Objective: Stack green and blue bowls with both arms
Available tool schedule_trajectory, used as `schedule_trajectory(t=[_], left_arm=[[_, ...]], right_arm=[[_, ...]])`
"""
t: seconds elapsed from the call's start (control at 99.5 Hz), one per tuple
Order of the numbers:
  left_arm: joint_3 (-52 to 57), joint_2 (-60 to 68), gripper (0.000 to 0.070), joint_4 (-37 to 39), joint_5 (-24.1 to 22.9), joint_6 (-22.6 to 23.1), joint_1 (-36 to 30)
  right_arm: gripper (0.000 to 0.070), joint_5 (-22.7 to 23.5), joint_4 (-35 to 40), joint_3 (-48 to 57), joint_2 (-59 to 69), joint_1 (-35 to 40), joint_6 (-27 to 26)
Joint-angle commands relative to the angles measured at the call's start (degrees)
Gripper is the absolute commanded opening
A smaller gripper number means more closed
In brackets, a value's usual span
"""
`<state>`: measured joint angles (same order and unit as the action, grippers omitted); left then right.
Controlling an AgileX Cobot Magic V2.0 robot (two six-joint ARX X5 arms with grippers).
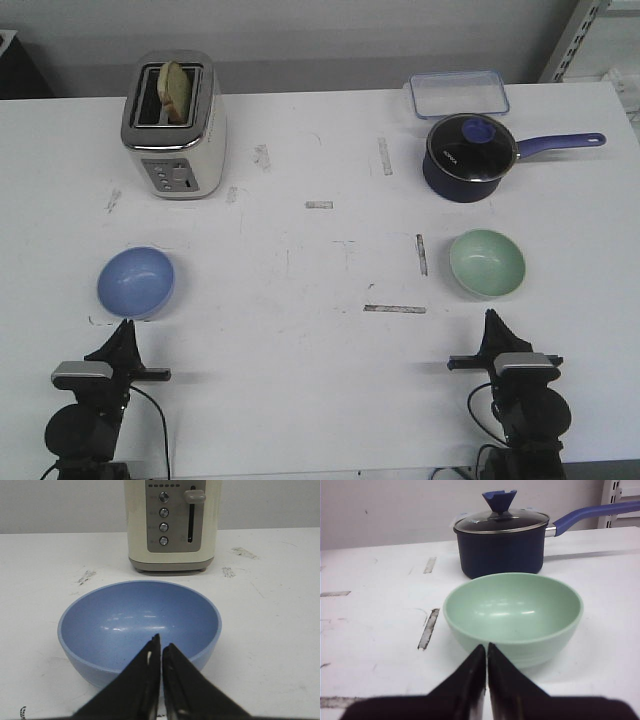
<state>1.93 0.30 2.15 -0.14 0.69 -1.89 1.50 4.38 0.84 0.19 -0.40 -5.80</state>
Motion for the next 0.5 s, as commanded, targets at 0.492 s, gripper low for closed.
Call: schedule_trajectory(t=[0.492], left_arm=[[-1.22, -0.11, 0.0001, 0.52, -0.02, -0.28, 0.00]], right_arm=[[0.0000, -1.18, 1.44, 30.12, 16.06, 0.00, 3.45]])
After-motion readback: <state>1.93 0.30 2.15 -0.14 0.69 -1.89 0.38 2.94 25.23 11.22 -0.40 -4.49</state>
